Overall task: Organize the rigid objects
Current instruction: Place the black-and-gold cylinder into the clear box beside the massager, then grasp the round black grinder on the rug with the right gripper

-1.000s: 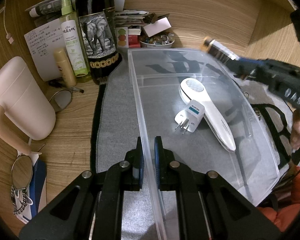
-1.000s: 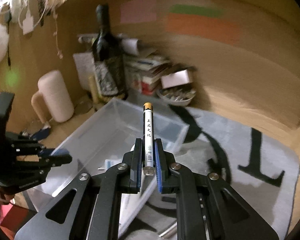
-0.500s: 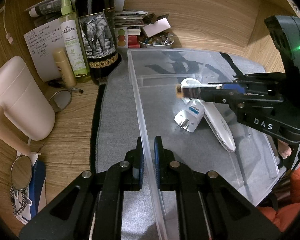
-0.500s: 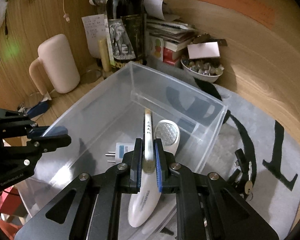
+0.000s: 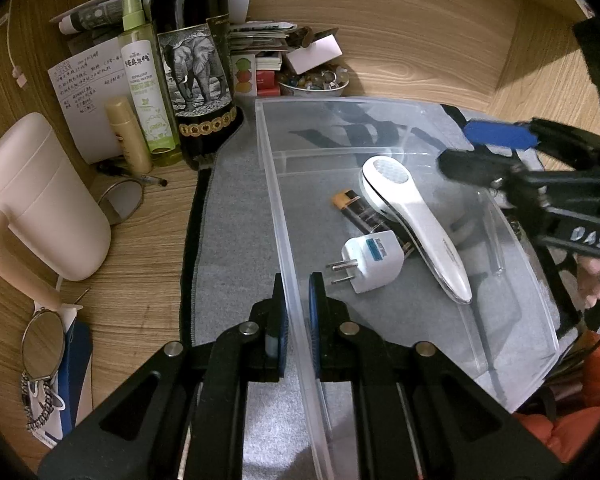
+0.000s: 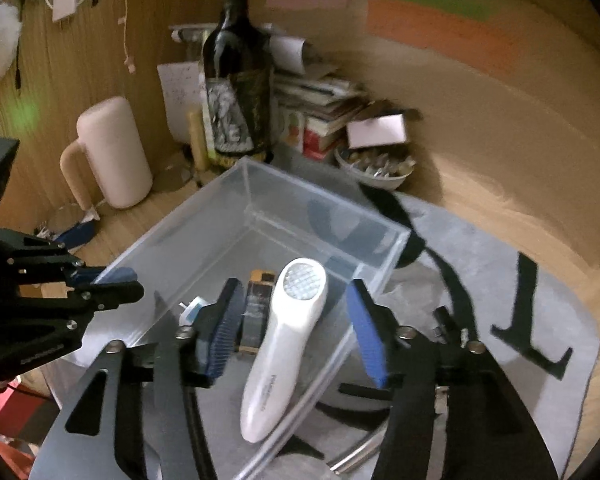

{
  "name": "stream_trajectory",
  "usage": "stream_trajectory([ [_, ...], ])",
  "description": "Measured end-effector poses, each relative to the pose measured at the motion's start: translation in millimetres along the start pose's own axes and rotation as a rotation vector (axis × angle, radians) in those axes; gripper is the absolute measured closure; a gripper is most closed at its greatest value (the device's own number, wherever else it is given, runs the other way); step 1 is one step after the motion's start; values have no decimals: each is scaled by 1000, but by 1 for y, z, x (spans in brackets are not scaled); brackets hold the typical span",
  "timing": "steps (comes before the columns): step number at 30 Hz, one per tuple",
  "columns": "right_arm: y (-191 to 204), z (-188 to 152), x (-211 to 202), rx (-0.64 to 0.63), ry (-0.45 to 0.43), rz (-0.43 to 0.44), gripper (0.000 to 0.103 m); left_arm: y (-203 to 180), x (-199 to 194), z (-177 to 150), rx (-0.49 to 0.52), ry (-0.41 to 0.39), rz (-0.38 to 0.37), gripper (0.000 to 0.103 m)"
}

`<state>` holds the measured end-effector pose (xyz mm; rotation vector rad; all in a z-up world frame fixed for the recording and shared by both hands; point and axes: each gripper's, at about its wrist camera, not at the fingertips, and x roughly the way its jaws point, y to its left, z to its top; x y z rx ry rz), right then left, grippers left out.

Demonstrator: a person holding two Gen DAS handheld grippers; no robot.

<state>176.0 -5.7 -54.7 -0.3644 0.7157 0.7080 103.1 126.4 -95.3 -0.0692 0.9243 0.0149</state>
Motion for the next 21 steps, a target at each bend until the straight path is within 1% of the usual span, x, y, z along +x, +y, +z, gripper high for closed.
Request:
stream_trajectory([
  [2,-5,1,-8,9,-24,-21,38,0,0,0,0,0,1,94],
  [5,-16,0,-21,32,-62,-51,31,0,0,0,1,0,0,94],
  [10,-41,-5,-43,83,-100,-120,26,0,0,0,1,0,0,94],
  [13,-60,-11,-51,120,-106,-164,24,0,0,0,1,0,1,94],
  [17,-85,-23,-54,172,-82,-215,23,0,0,0,2,0,0,94],
  [21,-105,-38,-47,224,-32,-246,23,1,0,0,0,0,0,94],
])
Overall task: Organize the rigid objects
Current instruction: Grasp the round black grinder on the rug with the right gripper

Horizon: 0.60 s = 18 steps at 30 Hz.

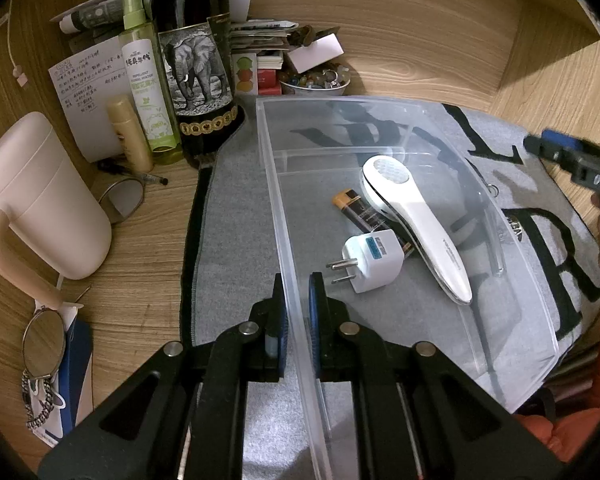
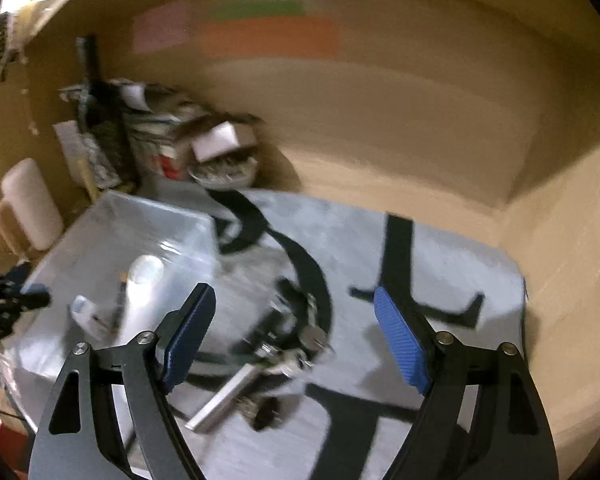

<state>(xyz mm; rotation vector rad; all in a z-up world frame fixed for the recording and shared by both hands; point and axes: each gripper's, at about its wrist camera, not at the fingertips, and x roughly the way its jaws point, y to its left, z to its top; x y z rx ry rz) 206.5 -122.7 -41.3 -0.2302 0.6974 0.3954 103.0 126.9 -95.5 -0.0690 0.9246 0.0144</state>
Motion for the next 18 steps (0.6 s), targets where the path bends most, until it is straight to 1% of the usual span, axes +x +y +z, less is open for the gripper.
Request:
stream_trajectory([
  [5,-15,-19,17,42,79,-8,23,0,0,0,2,0,0,94],
  [9,-16,-38,20,71,124,31,23,0,0,0,2,0,0,94],
  [13,-6,-57,23,60,154,60,24,0,0,0,1,0,0,94],
  [15,0,-64,27,46,174,72,31,0,0,0,2,0,0,94],
  [17,4,-71,34,36,210,94,48,0,0,0,3,1,0,94],
  [18,5,-73,37,36,224,104,52,0,0,0,3,0,0,94],
])
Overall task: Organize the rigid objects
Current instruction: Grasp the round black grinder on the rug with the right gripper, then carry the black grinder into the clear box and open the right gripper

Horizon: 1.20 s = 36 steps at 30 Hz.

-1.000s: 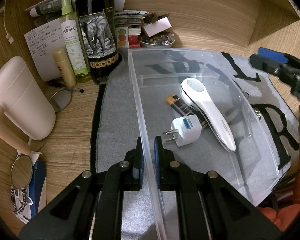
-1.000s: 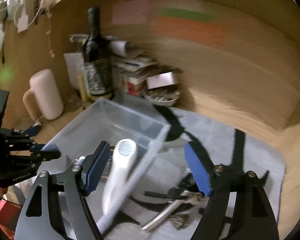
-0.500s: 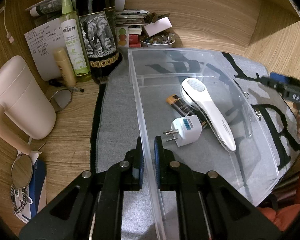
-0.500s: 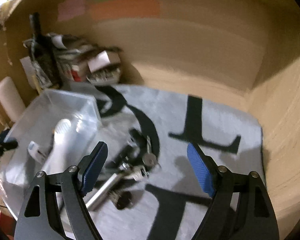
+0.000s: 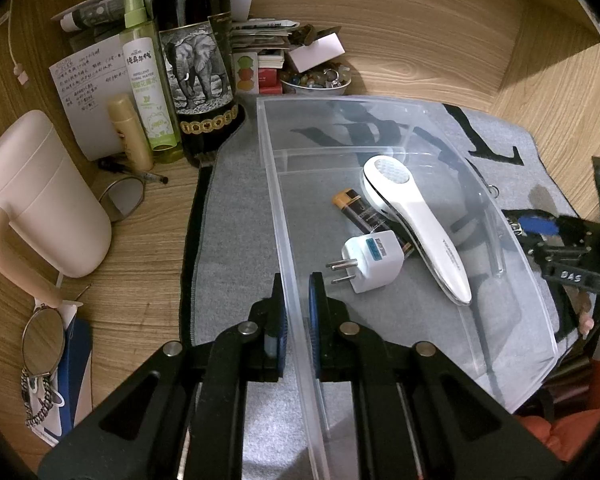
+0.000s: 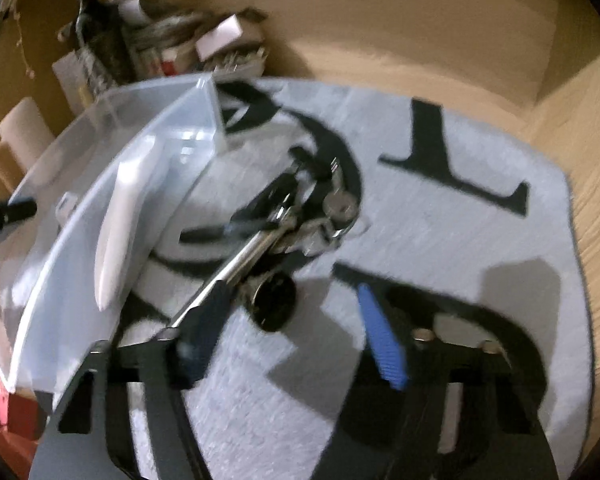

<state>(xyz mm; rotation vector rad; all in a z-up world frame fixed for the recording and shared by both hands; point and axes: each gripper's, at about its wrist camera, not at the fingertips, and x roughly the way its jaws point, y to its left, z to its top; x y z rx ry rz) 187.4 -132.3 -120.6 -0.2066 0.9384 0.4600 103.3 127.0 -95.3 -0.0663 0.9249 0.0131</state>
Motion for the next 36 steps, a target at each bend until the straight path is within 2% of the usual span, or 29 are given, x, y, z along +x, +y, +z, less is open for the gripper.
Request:
stream_trajectory([
  [1,0,-2,4,2,16,11,58,0,0,0,0,0,0,94],
  [3,0,-4,7,7,23,28,60,0,0,0,-1,0,0,94],
  [5,1,-4,6,-4,11,21,73,0,0,0,0,0,0,94],
  [14,4,6,-8,-21,-38,3,73,1,0,0,-1,0,-1,94],
  [20,10,19,-31,-30,-116,10,73,1,0,-1,-1,0,-1,94],
  [28,34,40,-56,-78,-215,47,73,1,1,-1,0,0,0,94],
  [36,60,55,-63,-137,-267,94,73,1,1,-1,0,-1,1,94],
])
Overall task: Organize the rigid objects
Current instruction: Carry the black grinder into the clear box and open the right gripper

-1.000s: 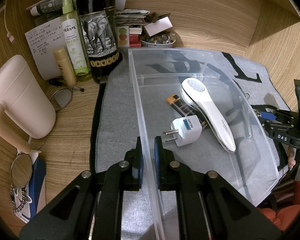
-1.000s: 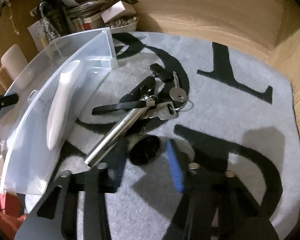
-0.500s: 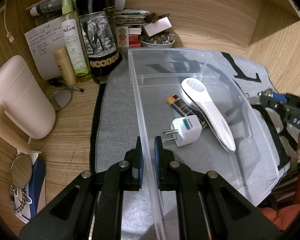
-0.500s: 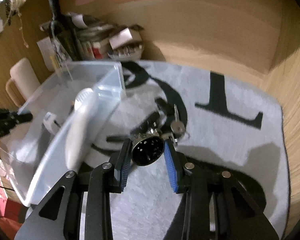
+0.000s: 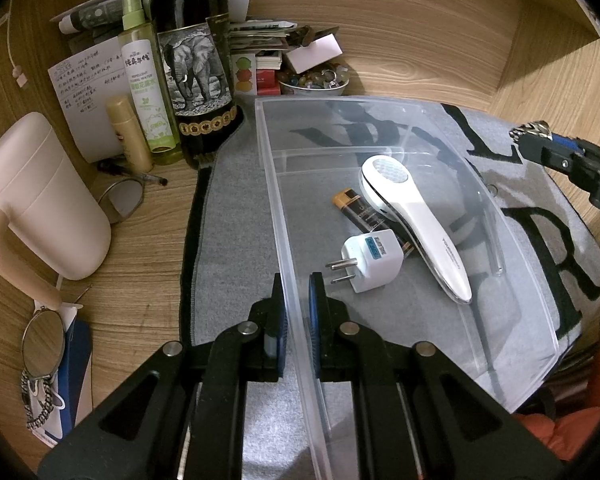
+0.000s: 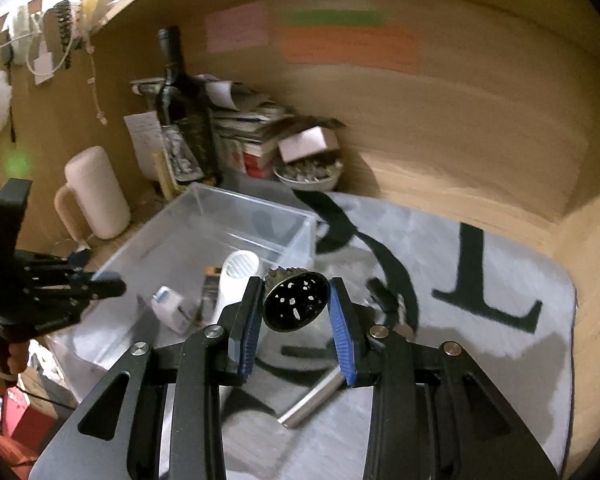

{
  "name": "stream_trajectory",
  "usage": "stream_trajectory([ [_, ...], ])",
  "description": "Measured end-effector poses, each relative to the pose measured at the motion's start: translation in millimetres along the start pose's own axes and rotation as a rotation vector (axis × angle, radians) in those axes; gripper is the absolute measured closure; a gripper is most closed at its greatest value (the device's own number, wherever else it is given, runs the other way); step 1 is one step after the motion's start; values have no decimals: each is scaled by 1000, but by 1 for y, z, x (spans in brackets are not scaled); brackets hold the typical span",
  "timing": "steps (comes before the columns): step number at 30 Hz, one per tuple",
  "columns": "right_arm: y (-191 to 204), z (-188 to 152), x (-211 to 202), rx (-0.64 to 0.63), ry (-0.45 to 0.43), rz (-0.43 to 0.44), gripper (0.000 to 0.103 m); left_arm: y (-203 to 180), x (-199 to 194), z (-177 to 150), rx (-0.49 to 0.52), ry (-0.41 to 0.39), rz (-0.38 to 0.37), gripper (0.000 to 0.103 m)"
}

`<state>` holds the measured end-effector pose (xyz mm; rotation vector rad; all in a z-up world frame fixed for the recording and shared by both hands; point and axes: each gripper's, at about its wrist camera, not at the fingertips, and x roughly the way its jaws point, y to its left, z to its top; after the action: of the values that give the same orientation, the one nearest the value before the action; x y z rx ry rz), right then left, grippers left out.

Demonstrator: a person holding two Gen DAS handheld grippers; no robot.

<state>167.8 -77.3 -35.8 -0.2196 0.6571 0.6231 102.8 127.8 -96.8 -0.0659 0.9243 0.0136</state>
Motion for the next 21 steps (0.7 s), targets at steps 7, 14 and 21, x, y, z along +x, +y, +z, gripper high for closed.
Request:
stream_trajectory([
  [7,21,7,14,-30,11,53,73,0,0,0,0,0,1,94],
  [14,40,8,40,-73,67,92,73,0,0,0,0,0,1,94],
  [21,63,5,62,-130,124,127,73,0,0,0,0,0,1,94],
])
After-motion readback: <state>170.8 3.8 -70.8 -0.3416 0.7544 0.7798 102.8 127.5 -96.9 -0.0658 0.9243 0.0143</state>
